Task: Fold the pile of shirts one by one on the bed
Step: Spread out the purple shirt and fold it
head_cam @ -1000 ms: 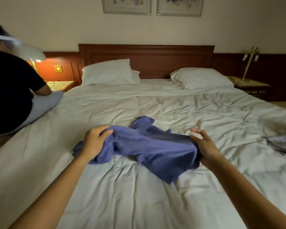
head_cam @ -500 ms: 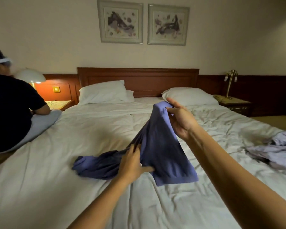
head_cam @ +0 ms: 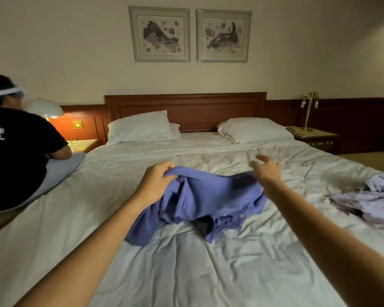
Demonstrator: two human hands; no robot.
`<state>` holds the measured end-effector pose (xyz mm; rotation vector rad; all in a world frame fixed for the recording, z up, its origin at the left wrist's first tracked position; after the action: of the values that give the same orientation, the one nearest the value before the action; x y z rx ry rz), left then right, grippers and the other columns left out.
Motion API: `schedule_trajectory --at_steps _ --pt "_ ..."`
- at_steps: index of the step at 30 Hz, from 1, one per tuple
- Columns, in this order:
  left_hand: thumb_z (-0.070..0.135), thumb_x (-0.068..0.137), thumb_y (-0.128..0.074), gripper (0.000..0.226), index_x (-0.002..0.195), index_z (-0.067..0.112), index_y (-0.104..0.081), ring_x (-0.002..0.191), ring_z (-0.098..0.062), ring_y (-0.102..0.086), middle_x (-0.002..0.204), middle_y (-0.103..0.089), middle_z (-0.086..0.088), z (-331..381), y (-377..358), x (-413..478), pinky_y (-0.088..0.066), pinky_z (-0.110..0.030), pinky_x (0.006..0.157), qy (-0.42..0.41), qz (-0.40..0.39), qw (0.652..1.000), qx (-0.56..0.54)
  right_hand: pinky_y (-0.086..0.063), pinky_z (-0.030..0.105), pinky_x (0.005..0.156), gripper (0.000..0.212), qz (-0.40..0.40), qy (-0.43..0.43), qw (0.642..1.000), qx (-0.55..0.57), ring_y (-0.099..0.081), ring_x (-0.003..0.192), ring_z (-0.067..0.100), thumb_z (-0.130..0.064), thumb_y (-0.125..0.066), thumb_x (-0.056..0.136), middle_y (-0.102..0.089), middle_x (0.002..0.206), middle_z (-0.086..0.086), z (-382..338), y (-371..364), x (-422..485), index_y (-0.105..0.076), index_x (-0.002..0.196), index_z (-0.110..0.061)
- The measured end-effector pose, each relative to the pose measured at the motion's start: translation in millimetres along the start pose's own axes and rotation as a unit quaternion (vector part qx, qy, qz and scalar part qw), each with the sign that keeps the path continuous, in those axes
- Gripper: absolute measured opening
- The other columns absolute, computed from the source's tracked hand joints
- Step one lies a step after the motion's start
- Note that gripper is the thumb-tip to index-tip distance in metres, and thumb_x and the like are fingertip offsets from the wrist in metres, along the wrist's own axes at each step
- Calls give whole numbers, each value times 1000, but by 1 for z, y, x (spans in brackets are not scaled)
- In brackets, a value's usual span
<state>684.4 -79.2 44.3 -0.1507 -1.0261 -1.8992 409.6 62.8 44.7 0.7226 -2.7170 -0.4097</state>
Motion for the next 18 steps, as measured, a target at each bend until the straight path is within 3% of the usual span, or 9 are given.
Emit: schedule_trajectory --at_steps 2,4,7,9,12,15,18 --pt "2 91 -55 16 83 11 -66 72 -13 -52 82 -68 -6 23 -4 8 -39 -27 66 -9 -21 1000 17 -34 26 108 50 -87 141 986 -13 -48 128 24 -37 -68 91 -51 137 13 -8 -29 -45 -58 135 -15" --pt "6 90 -58 13 85 10 -69 76 -18 -58 85 -70 -10 40 -8 13 -43 -29 67 -7 -45 999 19 -38 24 100 61 -176 239 954 -45 -52 118 11 -61 -69 81 -54 126 -4 -14 -55 -93 -57 131 -28" --pt "15 89 -63 9 88 16 -72 88 -21 -70 87 -75 -3 48 -7 12 -55 -39 83 32 -88 995 -21 -48 38 86 70 -138 302 928 -170 -56 101 18 -77 -61 72 -56 110 -6 -10 -74 -120 -54 125 -31" --pt "16 89 -64 11 97 20 -70 93 -20 -71 92 -76 0 43 -2 11 -55 -41 93 69 -106 990 -60 -48 40 83 56 -92 303 931 -183 -57 100 25 -58 -66 80 -58 110 2 -14 -77 -119 -58 123 -23" --pt "26 88 -71 15 102 29 -65 87 -16 -69 90 -74 1 32 14 5 -52 -37 90 41 -150 987 -46 -41 36 73 21 -74 321 936 -123 -61 90 35 -14 -65 83 -64 98 11 -21 -71 -108 -66 103 -11" --pt "27 85 -75 24 105 30 -62 83 -9 -60 97 -66 2 18 29 -9 -47 -26 82 -40 -238 968 64 -33 31 69 16 -64 327 935 -121 -62 88 35 -2 -55 86 -69 92 14 -25 -49 -88 -67 96 -7" --pt "1 83 -61 12 91 10 -58 79 -20 -55 88 -60 -4 -4 35 -14 -48 -38 78 -88 -224 952 192 -29 34 66 13 -77 339 922 -171 -58 84 37 1 -46 89 -65 87 18 -31 -34 -76 -57 87 -6"
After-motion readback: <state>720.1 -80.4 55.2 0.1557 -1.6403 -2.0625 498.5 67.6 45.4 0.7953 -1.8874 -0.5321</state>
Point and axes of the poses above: each hand's wrist, its own x-axis towards the middle knuckle, its own y-axis out of the back of the hand, z = x × y, the point moved 3 cm from there along x, towards the middle knuckle
